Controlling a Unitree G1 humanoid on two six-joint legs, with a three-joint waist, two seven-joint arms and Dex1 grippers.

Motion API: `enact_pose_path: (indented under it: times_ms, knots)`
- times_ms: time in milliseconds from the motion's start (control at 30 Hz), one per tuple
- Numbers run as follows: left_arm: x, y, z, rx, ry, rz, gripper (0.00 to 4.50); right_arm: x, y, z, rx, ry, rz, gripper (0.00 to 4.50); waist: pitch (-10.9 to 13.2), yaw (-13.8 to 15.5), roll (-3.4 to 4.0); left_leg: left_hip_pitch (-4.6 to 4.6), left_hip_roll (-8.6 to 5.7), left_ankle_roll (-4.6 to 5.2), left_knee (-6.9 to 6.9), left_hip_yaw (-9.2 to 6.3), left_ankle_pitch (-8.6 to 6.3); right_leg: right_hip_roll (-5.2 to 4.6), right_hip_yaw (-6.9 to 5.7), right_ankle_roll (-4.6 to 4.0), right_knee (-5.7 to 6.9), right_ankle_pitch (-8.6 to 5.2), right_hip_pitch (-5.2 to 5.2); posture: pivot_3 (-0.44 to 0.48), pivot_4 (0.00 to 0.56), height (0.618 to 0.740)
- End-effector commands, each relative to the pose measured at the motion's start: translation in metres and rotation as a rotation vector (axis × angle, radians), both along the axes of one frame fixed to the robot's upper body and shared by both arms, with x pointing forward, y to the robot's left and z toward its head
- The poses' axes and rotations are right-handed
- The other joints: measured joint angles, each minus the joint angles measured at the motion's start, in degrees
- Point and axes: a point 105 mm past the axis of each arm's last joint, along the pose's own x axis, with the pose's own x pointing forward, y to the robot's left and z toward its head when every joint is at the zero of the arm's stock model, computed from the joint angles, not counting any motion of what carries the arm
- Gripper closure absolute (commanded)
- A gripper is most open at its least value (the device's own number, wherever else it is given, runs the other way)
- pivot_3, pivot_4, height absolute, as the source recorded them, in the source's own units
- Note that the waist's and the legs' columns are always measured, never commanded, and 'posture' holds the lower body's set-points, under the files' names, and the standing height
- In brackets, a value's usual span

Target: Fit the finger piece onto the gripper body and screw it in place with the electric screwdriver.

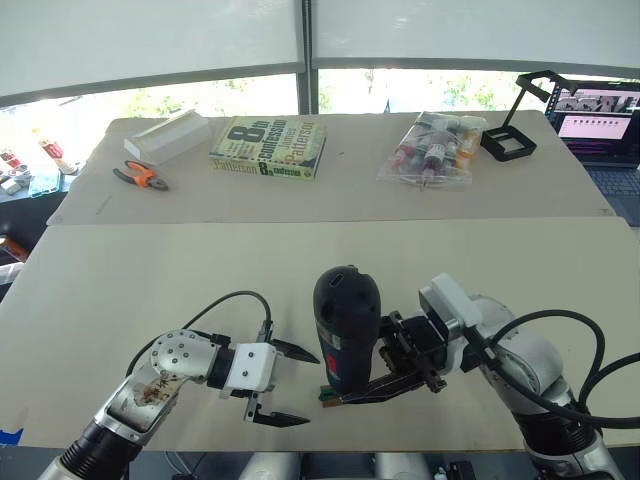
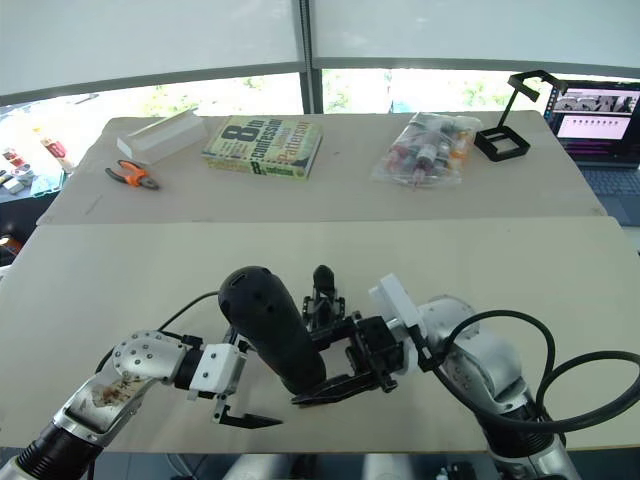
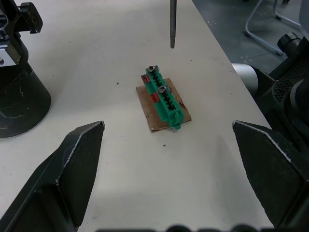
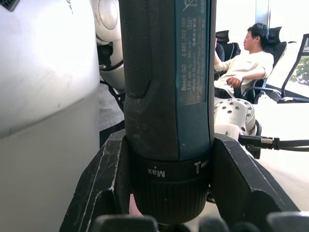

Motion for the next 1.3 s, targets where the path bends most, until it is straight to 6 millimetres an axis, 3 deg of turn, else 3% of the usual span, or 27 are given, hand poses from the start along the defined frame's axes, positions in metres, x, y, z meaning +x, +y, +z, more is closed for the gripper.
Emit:
enact_pose_path:
  times_ms: [33, 467, 1067, 1300]
  knots:
    - [-0.002, -0.006, 0.007, -0.021, -0.032, -0.028, 0.0, -0.005, 0.001, 0.006, 0.04, -0.054, 0.027, 2.62, 0.0, 0.0, 0.0, 0.0, 0.0, 0.0, 0.0, 0.0, 0.0, 0.0, 0.0, 0.0, 0.0, 0.0, 0.0, 0.0, 0.15, 0.74]
    - [-0.001, -0.007, 0.008, -0.021, -0.039, -0.025, 0.0, -0.004, 0.013, 0.018, 0.046, -0.079, 0.018, 2.62, 0.0, 0.0, 0.0, 0.03, 0.01, 0.0, -0.01, 0.02, 0.0, 0.01, 0.02, 0.0, 0.01, 0.0, 0.0, 0.0, 0.15, 0.74]
    - [0.0, -0.006, 0.008, -0.018, -0.047, -0.024, 0.0, -0.011, 0.017, 0.017, 0.021, -0.087, 0.009, 2.62, 0.0, 0.0, 0.0, 0.04, 0.0, 0.03, -0.02, 0.05, -0.02, 0.01, 0.04, 0.01, 0.0, 0.0, 0.0, 0.0, 0.15, 0.74]
    - [-0.001, -0.006, 0.007, -0.018, -0.046, -0.025, 0.0, 0.003, 0.017, 0.019, 0.013, -0.085, 0.0, 2.62, 0.0, 0.0, -0.01, 0.1, 0.0, 0.03, -0.02, 0.13, -0.02, 0.03, 0.12, 0.02, 0.01, 0.01, 0.01, 0.0, 0.15, 0.74]
